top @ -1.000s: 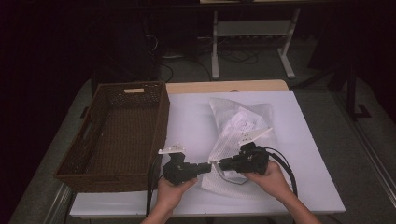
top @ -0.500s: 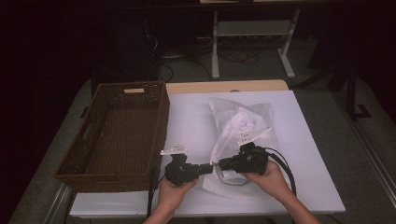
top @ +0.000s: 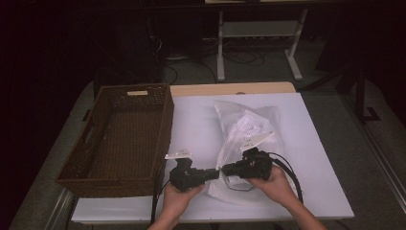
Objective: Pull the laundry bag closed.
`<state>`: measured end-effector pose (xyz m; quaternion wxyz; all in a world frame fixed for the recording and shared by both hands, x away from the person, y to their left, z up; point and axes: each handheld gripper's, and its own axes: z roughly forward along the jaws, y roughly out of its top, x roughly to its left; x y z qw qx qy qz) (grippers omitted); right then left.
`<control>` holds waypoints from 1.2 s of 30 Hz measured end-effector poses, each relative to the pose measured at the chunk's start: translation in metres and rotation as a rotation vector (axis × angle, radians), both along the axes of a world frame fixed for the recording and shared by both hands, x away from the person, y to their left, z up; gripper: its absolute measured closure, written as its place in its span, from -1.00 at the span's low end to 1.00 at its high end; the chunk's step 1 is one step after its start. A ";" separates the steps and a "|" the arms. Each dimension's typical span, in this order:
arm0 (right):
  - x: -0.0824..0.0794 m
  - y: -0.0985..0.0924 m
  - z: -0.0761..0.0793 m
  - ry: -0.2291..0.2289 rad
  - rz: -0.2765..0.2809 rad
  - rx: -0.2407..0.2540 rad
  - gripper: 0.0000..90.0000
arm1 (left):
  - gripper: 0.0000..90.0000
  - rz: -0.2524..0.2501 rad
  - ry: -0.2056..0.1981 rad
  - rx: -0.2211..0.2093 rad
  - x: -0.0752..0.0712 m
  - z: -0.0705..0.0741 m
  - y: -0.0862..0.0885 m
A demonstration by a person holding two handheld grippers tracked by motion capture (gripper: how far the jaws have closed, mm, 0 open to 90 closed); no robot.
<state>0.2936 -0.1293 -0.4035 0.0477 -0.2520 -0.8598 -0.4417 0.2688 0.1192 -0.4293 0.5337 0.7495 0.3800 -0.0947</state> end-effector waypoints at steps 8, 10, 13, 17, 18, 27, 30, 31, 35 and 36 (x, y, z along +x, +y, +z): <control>-0.006 -0.003 0.003 -0.053 -0.008 -0.018 0.84 | 0.95 0.023 0.014 -0.030 0.001 0.001 0.001; -0.008 -0.004 0.004 -0.059 -0.016 -0.013 0.84 | 0.95 0.029 0.010 -0.035 0.001 0.003 0.002; -0.009 -0.005 0.006 -0.077 -0.025 -0.007 0.85 | 0.96 0.036 0.008 -0.043 0.001 0.007 0.002; -0.010 -0.006 0.008 -0.091 -0.038 -0.006 0.86 | 0.96 0.045 0.018 -0.071 0.002 0.007 0.002; -0.010 -0.007 0.008 -0.093 -0.041 -0.005 0.86 | 0.96 0.043 0.016 -0.068 0.002 0.007 0.002; -0.014 -0.003 0.008 -0.144 -0.005 -0.065 0.85 | 0.67 -0.015 0.098 -0.071 0.012 0.006 -0.001; -0.015 -0.001 0.007 -0.160 0.008 -0.085 0.85 | 0.85 -0.013 0.107 -0.082 0.014 0.004 -0.001; -0.016 -0.001 0.007 -0.168 0.009 -0.093 0.85 | 0.88 -0.015 0.099 -0.078 0.013 0.003 -0.001; -0.017 -0.001 0.005 -0.186 0.002 -0.094 0.85 | 0.95 0.004 0.058 -0.049 0.010 0.005 -0.002; -0.017 -0.001 0.004 -0.187 -0.001 -0.089 0.86 | 0.96 0.010 0.047 -0.040 0.009 0.006 -0.002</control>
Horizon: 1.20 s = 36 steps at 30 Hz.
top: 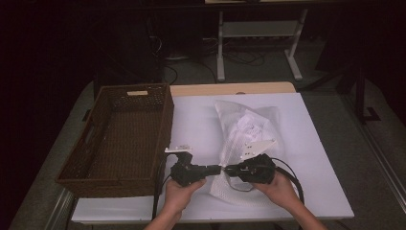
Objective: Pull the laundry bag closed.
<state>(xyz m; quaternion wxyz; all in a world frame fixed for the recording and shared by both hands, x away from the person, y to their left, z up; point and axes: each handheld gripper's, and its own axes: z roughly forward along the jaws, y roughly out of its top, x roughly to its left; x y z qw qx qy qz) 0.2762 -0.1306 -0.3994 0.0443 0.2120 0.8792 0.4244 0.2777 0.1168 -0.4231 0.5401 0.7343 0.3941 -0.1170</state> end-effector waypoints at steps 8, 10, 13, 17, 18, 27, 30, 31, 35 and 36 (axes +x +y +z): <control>-0.001 -0.003 0.003 -0.006 -0.015 0.028 0.86 | 0.97 0.011 -0.030 -0.003 -0.003 0.006 0.000; -0.001 -0.003 0.003 -0.010 -0.020 0.023 0.86 | 0.97 0.016 -0.033 -0.003 -0.003 0.005 -0.002; -0.002 -0.004 0.002 -0.026 -0.021 0.025 0.85 | 0.96 0.010 -0.029 0.001 -0.002 0.004 -0.002; -0.006 -0.002 0.001 -0.075 -0.012 0.014 0.83 | 0.90 -0.011 0.003 -0.002 0.000 0.002 -0.004; -0.007 -0.002 0.002 -0.084 -0.013 0.011 0.83 | 0.90 -0.010 0.004 -0.002 0.000 0.001 -0.004; -0.006 -0.005 0.001 -0.066 -0.014 0.053 0.85 | 0.96 0.011 -0.004 -0.012 -0.003 -0.002 -0.003; -0.004 -0.009 -0.002 -0.030 -0.031 0.103 0.87 | 0.97 0.029 -0.002 -0.034 -0.004 0.000 -0.002; -0.004 -0.009 -0.002 -0.025 -0.037 0.112 0.87 | 0.97 0.033 -0.004 -0.038 -0.003 0.001 -0.001; -0.006 -0.013 -0.001 -0.021 -0.056 0.129 0.88 | 0.97 0.040 -0.008 -0.045 -0.003 0.003 0.001; -0.007 -0.014 -0.001 -0.021 -0.058 0.128 0.88 | 0.97 0.039 -0.007 -0.047 -0.003 0.003 0.001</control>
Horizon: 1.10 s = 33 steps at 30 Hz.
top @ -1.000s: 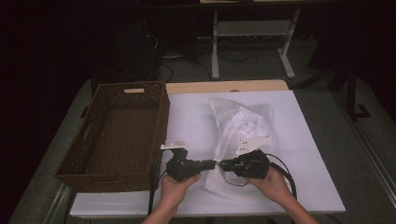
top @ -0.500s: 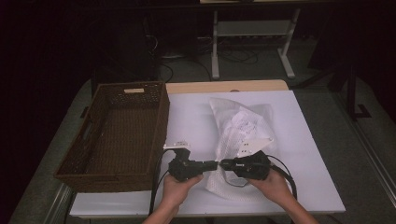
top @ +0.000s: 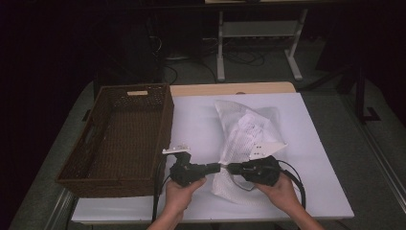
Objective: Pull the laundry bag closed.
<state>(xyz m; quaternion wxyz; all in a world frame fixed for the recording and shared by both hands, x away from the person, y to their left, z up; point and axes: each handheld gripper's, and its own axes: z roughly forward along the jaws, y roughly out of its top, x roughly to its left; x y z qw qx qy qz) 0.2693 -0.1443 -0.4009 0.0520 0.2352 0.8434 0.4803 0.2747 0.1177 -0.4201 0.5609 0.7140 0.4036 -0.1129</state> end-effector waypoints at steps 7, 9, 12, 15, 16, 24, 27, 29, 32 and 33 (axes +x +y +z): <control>-0.001 -0.007 0.002 0.000 -0.020 0.016 0.90 | 0.97 0.007 0.006 -0.044 0.003 0.004 -0.003; 0.000 -0.008 0.002 -0.008 -0.022 0.018 0.90 | 0.97 0.016 -0.014 -0.037 0.001 0.006 -0.004; -0.004 -0.003 0.005 -0.060 -0.044 -0.019 0.90 | 0.97 0.025 -0.017 -0.012 0.002 0.004 -0.003; -0.009 0.004 0.007 -0.090 -0.045 -0.041 0.90 | 0.97 0.019 -0.031 0.008 0.000 0.005 -0.001; -0.007 0.004 0.007 -0.072 -0.043 -0.039 0.90 | 0.97 0.012 -0.038 0.018 -0.001 0.005 -0.002; -0.002 0.002 0.002 0.013 -0.035 -0.039 0.89 | 0.90 -0.050 -0.012 0.019 0.001 -0.005 -0.010; 0.001 -0.001 0.000 0.064 -0.056 -0.003 0.90 | 0.94 -0.039 -0.019 0.017 0.000 -0.006 -0.010; 0.003 -0.003 -0.003 0.119 -0.070 0.044 0.90 | 0.95 -0.023 -0.030 0.020 -0.002 -0.005 -0.009; 0.003 -0.005 -0.004 0.153 -0.086 0.081 0.90 | 0.96 -0.007 -0.047 0.017 -0.004 -0.002 -0.007; 0.002 -0.005 -0.004 0.156 -0.093 0.083 0.90 | 0.96 -0.010 -0.049 0.016 -0.005 -0.001 -0.007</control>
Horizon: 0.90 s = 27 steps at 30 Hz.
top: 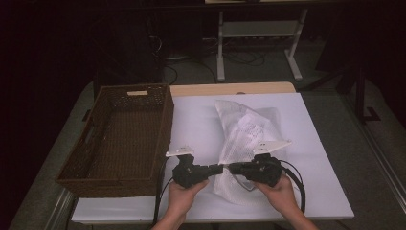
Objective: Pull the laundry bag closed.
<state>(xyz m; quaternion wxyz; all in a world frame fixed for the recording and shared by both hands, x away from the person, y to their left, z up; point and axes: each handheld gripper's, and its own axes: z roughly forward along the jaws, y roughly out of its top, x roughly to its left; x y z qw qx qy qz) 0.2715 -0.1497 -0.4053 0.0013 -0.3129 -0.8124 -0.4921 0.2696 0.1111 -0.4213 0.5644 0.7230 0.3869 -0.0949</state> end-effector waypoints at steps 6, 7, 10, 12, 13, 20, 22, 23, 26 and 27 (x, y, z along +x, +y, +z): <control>-0.003 -0.008 -0.001 0.014 -0.024 0.025 0.90 | 0.96 0.013 -0.005 -0.008 0.000 0.002 0.000; -0.005 -0.009 -0.001 0.012 -0.028 0.026 0.90 | 0.96 0.014 -0.003 -0.011 0.000 0.002 0.000; -0.007 -0.011 0.000 0.012 -0.041 0.026 0.90 | 0.96 0.010 -0.009 0.000 0.000 0.007 -0.003; -0.006 -0.015 0.000 0.015 -0.045 0.045 0.90 | 0.96 0.005 -0.024 0.008 0.000 0.010 -0.006; -0.006 -0.016 0.001 0.015 -0.046 0.048 0.90 | 0.96 0.008 -0.023 0.012 0.001 0.011 -0.007; -0.013 -0.009 0.010 -0.110 -0.017 -0.089 0.89 | 0.96 -0.027 -0.013 0.062 0.003 0.010 -0.008; -0.012 -0.006 0.013 -0.145 0.004 -0.129 0.89 | 0.96 -0.033 -0.018 0.077 0.002 0.011 -0.008; -0.012 -0.004 0.013 -0.157 0.014 -0.139 0.89 | 0.96 -0.033 -0.020 0.083 0.002 0.011 -0.008; -0.012 -0.002 0.013 -0.175 0.033 -0.145 0.88 | 0.95 -0.032 -0.011 0.074 0.004 0.008 -0.006; -0.012 -0.002 0.012 -0.179 0.039 -0.143 0.88 | 0.95 -0.033 -0.006 0.073 0.004 0.007 -0.005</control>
